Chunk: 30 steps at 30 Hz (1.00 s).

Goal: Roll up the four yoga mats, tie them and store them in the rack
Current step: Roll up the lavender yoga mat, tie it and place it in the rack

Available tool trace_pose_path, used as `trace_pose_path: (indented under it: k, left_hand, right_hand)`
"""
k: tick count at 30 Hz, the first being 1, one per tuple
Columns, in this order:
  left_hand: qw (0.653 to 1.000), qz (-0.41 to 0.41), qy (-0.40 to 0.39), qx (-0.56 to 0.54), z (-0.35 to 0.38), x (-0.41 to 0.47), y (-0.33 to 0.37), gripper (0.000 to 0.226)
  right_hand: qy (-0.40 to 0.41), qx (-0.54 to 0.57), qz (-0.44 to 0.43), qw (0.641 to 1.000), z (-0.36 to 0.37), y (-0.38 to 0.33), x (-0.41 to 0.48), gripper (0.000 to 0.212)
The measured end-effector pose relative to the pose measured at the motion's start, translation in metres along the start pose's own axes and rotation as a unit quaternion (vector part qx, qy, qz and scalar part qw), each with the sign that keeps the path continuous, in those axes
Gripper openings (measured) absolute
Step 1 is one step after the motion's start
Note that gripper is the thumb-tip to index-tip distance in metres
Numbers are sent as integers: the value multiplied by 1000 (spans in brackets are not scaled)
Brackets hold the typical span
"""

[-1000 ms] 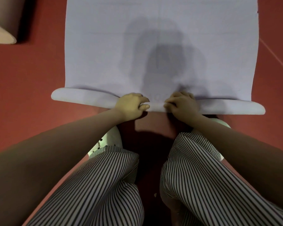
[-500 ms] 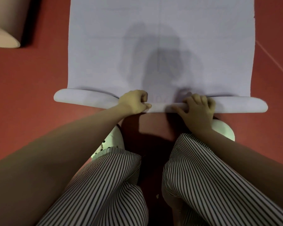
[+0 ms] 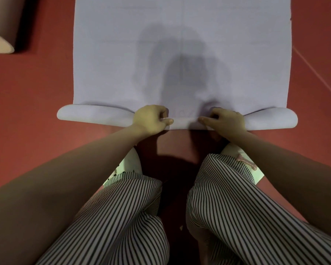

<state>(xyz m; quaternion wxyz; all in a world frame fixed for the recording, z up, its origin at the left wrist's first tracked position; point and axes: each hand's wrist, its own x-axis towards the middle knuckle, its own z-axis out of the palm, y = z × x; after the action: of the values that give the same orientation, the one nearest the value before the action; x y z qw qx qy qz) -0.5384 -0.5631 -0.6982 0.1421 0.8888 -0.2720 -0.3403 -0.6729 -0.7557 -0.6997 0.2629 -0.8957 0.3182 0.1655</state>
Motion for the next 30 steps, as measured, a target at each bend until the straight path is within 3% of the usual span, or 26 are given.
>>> trace_pose_path:
  k: [4, 7, 9, 13, 17, 19, 22, 25, 30]
  left_hand:
    - [984, 103, 137, 43, 11, -6, -4, 21]
    - [936, 177, 249, 177, 24, -8, -9, 18]
    - [915, 219, 275, 200, 28, -8, -7, 19]
    - [910, 362, 138, 149, 37, -2, -4, 51]
    - [923, 365, 20, 122, 23, 4, -10, 45]
    - [926, 358, 7, 121, 19, 7, -10, 46]
    - [926, 360, 15, 111, 23, 9, -10, 43]
    - [925, 363, 16, 110, 25, 9, -12, 42]
    - [925, 366, 33, 101, 29, 9, -15, 41]
  right_hand:
    - [41, 21, 20, 999, 10, 0, -2, 35]
    - [94, -10, 12, 995, 17, -1, -6, 41]
    - [85, -30, 16, 996, 15, -1, 1, 46]
    - [39, -2, 18, 999, 9, 2, 11, 41]
    - [69, 6, -27, 997, 8, 9, 6, 41]
    - [47, 36, -78, 995, 2, 21, 5, 39]
    - [32, 53, -137, 989, -7, 42, 0, 52]
    - [86, -45, -83, 992, -10, 47, -5, 55]
    - [46, -60, -19, 997, -13, 45, -6, 66]
